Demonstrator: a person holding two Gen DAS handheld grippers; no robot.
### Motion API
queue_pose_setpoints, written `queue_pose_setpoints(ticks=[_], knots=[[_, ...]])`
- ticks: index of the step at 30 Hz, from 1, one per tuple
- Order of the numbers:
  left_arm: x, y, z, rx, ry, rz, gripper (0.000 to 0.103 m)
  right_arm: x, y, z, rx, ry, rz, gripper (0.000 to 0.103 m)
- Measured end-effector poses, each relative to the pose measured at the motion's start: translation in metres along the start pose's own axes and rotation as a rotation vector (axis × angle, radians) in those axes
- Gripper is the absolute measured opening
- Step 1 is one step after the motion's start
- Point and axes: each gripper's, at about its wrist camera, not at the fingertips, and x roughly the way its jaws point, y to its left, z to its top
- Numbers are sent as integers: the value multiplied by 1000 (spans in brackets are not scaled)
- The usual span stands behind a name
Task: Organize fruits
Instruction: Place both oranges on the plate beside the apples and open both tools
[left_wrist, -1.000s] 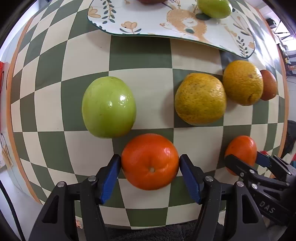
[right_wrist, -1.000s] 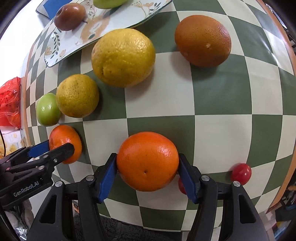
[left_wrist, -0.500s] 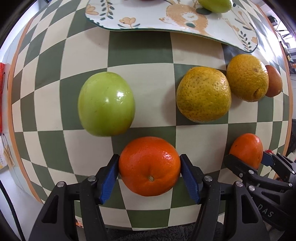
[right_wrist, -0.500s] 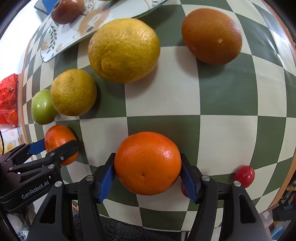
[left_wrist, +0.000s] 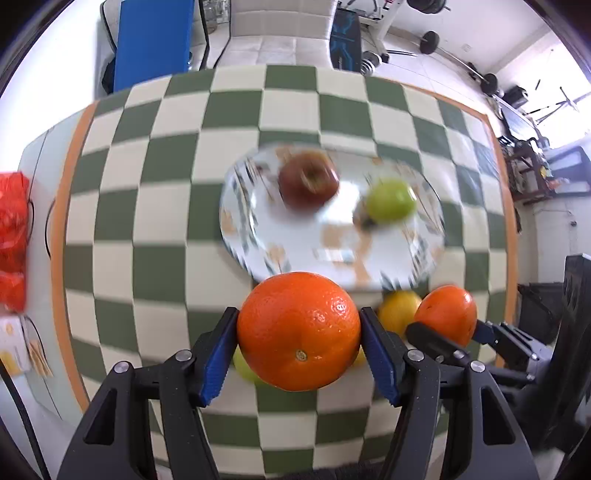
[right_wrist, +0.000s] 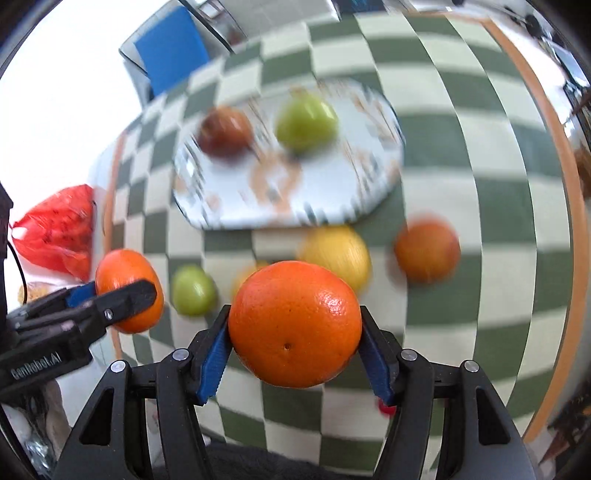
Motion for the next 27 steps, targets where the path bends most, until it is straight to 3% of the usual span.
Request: queue_pose_setpoints(ticks=[4,9,21,25,27], knots=[[33,22,47,-49,86,-4,63,29,15,47,8,5,1,66],[62,43,82,-110,174,7,63,73,25,76,15,47,-6,66],[94,53,82,-136,247,2,63,129,41,96,17,136,35,67],[96,52,82,-133,240,1,63,128,41,98,23,143,46,81],[93,52,79,-133,228,4,75,123,39,98,24,145,43,85]])
